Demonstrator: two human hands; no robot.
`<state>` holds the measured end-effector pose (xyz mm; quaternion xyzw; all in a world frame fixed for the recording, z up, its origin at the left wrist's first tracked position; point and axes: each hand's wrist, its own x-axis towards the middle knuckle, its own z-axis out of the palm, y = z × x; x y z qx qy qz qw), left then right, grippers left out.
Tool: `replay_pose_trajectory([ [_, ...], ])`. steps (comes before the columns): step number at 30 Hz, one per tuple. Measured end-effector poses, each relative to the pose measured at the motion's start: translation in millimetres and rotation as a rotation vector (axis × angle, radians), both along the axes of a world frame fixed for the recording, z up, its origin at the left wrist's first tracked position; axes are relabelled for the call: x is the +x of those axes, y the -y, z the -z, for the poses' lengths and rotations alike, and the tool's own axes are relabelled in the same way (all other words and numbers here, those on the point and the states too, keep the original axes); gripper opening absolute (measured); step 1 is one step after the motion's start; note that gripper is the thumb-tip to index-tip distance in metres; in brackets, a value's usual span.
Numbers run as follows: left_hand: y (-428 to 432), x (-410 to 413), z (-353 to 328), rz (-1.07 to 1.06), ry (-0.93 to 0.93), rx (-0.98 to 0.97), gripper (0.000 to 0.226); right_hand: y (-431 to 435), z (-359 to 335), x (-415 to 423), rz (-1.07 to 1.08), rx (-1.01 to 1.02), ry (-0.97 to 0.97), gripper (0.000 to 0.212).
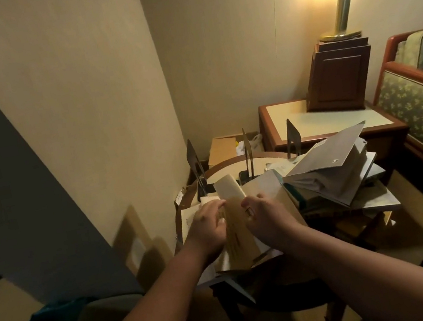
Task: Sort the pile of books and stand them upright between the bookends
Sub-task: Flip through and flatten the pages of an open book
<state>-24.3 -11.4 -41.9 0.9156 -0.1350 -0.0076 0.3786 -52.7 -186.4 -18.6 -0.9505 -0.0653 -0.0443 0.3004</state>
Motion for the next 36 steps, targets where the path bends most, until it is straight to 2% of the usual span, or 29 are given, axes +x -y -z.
replay_pose_trajectory([
  [3,-13.6,1.6,25.4,0.035,-0.025,0.405,0.058,1.5,7.0,-3.9,-0.095,-0.378,0.016,0.045],
  [6,-29.5,-0.6,44.7,0.068,-0.081,0.555,0.065,-1.5,12.4,-7.0,-0.184,-0.475,0.009,0.043],
  [9,-40.1,-4.0,52.0,0.083,-0.073,0.582,0.067,-6.3,17.7,-7.8,-0.159,-0.386,-0.028,0.046],
  [15,-54.7,-8.5,56.2,0.091,-0.048,0.601,0.071,-17.0,30.0,-12.9,-0.095,-0.221,-0.154,0.067],
  [18,-60.7,-7.9,57.1,0.108,-0.045,0.604,0.068,-19.5,34.6,-15.5,-0.055,-0.145,-0.156,0.064],
  [22,-65.9,-7.5,55.7,0.128,-0.054,0.609,0.070,-11.5,29.0,-14.8,0.017,0.109,-0.153,0.054],
  [26,-71.1,-3.7,54.3,0.149,-0.069,0.606,0.089,10.0,27.3,-15.5,0.104,0.298,-0.119,0.051],
  [29,-73.6,-0.2,51.3,0.154,-0.068,0.593,0.073,27.1,32.5,-18.0,0.154,0.316,-0.109,0.050],
  [32,-76.0,1.7,40.8,0.175,-0.062,0.558,0.077,37.1,45.7,-28.5,0.156,0.284,-0.184,0.054],
  [34,-75.2,2.6,33.4,0.176,-0.051,0.594,0.075,42.1,59.7,-34.7,0.147,0.103,-0.160,0.055],
  [36,-69.2,2.5,26.5,0.171,0.000,0.675,0.072,43.7,69.3,-40.3,0.078,-0.119,-0.055,0.048],
])
